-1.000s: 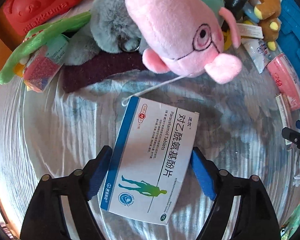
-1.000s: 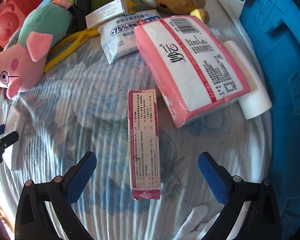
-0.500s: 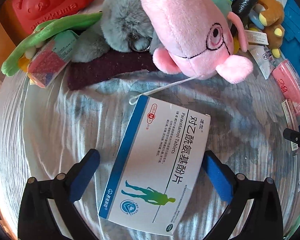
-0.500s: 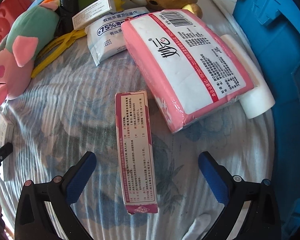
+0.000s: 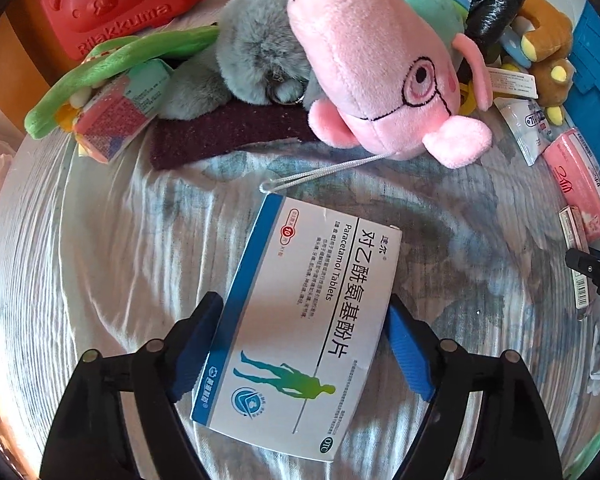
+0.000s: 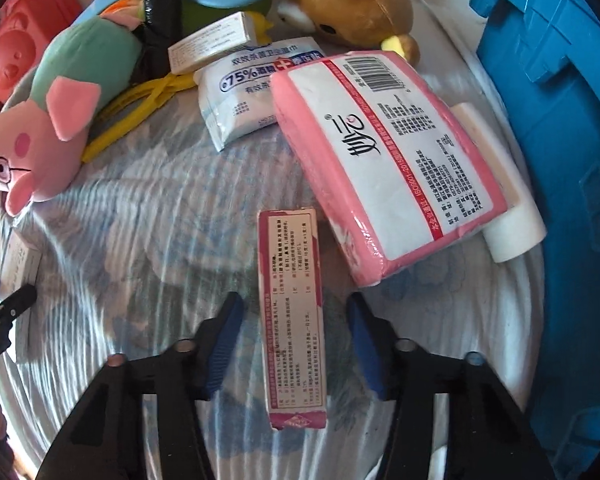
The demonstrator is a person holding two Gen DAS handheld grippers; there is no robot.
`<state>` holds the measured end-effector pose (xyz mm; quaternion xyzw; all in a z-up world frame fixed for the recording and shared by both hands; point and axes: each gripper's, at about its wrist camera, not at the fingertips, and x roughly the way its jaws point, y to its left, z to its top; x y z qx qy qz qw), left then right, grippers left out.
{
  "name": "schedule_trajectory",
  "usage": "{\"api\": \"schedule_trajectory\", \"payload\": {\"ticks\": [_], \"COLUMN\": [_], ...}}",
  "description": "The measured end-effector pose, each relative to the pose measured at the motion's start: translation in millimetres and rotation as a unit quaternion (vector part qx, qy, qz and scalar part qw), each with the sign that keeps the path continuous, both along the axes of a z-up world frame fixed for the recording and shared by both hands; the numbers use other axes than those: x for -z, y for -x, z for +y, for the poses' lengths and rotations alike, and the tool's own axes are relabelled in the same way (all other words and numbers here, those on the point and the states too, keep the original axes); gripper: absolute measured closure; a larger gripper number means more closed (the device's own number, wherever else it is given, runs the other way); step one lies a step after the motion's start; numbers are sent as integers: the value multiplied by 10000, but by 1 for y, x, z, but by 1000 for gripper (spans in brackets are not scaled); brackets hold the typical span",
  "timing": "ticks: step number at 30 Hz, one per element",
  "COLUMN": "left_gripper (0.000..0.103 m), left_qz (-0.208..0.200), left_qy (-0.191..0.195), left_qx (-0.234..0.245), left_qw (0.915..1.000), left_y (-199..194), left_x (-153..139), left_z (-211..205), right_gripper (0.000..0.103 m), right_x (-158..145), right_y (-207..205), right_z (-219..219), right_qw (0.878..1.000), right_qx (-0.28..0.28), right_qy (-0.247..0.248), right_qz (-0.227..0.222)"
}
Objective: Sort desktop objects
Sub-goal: 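Lift both medicine boxes and carry them over the blue bin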
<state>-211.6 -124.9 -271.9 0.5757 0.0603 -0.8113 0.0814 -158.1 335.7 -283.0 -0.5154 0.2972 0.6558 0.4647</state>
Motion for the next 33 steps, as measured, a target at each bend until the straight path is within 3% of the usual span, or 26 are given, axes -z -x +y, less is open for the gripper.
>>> {"api": "schedule_trajectory", "payload": {"ticks": [2, 9, 13, 15, 18, 26, 33], "left_gripper": [23, 24, 24, 24, 24, 24, 24], "left_qz": [53, 487, 891, 1138, 1537, 2789, 3526], "left_qy": [16, 278, 409, 390, 385, 428, 288], "left_qx": [-77, 35, 108, 96, 58, 321, 902], "left_qw": [10000, 9984, 9951, 9927, 9874, 9588, 9310], "left_y": [-8, -41, -64, -51, -67, -101, -107], "left_x": [-7, -46, -81, -85, -103, -188, -241], "left_z": [1, 15, 19, 16, 12, 62, 132], "right_gripper": [75, 75, 75, 75, 75, 75, 75], "right_x": [-2, -19, -54, -77, -113, -206, -266], "right_y": [-4, -16, -23, -22, -11, -25, -57], "right_z": [-3, -30, -55, -59, -67, -126, -152], "right_qw": [9999, 9989, 9958, 9925, 9848, 9478, 9141], "right_qx": [-18, -281, -515, -677, -871, -1303, -1224], "right_qy": [55, -75, -448, -709, -1204, -2501, -3462], "right_qz": [137, 378, 610, 725, 894, 1491, 1718]}}
